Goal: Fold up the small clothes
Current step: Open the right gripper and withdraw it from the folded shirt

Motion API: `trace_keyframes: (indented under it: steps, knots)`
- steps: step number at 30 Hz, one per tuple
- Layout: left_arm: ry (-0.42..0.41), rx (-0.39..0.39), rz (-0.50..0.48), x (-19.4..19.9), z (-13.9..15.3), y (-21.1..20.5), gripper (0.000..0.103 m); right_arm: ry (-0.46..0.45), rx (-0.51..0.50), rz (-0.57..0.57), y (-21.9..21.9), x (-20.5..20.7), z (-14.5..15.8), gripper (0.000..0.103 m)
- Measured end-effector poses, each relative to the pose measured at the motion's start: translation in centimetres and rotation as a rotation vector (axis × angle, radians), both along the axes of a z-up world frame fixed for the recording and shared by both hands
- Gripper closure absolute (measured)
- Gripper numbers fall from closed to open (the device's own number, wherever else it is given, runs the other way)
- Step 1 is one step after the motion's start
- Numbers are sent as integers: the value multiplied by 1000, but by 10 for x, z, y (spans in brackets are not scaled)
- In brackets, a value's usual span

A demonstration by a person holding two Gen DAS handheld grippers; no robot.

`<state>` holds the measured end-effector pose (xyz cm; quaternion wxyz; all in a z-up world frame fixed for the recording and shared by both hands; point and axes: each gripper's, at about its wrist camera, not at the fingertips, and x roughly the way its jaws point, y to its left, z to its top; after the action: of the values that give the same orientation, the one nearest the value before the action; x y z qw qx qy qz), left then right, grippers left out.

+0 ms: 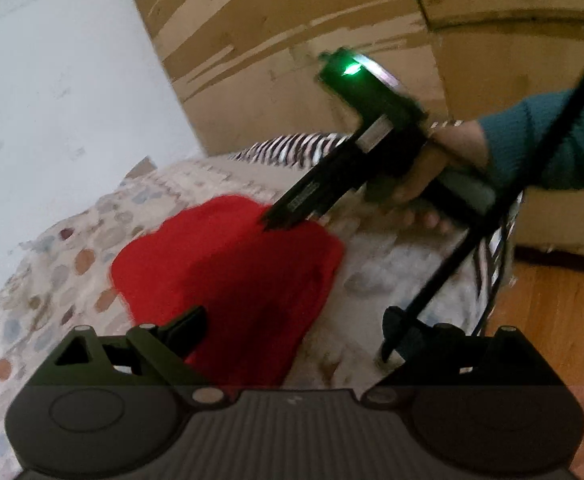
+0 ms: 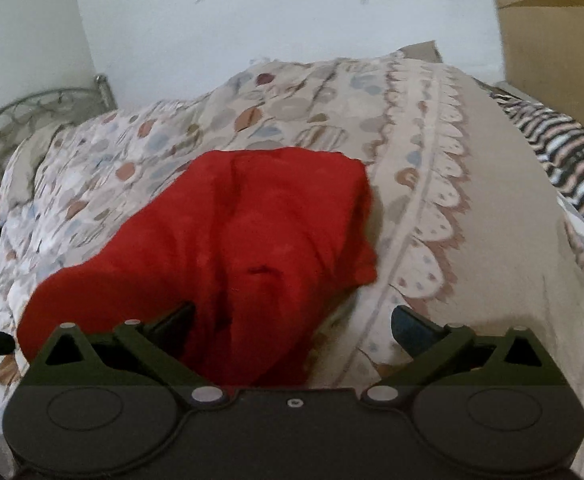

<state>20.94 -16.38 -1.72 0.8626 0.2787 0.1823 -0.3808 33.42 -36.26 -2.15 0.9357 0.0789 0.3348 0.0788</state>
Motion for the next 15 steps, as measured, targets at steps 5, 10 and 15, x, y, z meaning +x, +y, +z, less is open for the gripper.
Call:
trace_keyframes:
  steps: [5,10,15]
  knots:
    - [81,-52,120,4,2,40,4,-37,-8,-40,-2,-10,-3,1]
    - [256,-155,311,24,-5,85,1,-63,19,-82,2,-13,-6,1]
    - [415,-208,376,35,-9,117,1,-68,73,-127,1,-18,-9,1]
